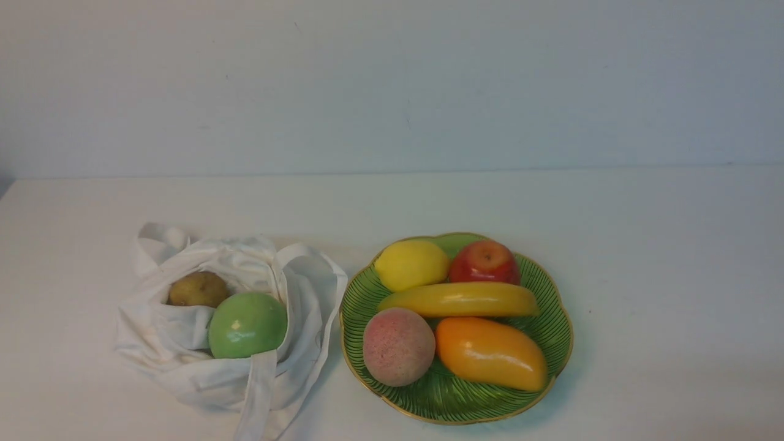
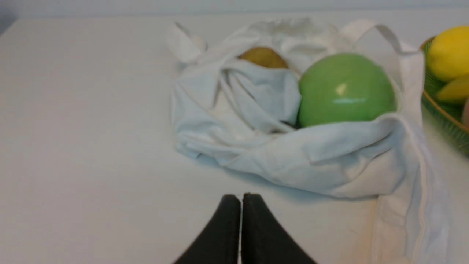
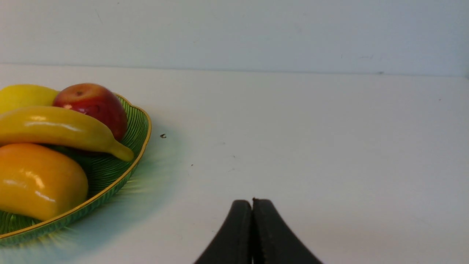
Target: Take the fruit out of the cloth bag on the white table and place them on a plate.
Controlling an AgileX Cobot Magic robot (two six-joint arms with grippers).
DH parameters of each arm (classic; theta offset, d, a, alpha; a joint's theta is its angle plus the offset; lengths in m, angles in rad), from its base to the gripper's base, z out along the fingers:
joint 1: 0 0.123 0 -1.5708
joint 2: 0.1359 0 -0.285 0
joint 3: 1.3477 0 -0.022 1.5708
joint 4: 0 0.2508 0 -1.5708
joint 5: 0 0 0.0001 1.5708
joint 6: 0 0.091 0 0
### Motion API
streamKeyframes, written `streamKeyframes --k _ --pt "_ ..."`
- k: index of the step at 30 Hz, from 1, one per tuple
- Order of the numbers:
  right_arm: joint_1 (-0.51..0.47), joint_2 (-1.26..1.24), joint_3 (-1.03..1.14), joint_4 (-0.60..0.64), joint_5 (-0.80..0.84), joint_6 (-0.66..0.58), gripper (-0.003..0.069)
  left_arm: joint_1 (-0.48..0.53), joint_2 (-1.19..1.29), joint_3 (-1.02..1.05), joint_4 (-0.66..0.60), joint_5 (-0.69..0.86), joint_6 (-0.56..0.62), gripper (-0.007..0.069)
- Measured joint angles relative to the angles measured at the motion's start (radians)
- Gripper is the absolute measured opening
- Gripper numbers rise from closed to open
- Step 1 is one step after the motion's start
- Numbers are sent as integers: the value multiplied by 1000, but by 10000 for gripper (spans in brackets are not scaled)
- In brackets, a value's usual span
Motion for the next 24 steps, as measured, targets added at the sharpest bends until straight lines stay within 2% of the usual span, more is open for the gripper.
streamKeyframes --k 24 --pt "0 0 -1 1 0 0 -13 2 0 3 -4 -20 9 -8"
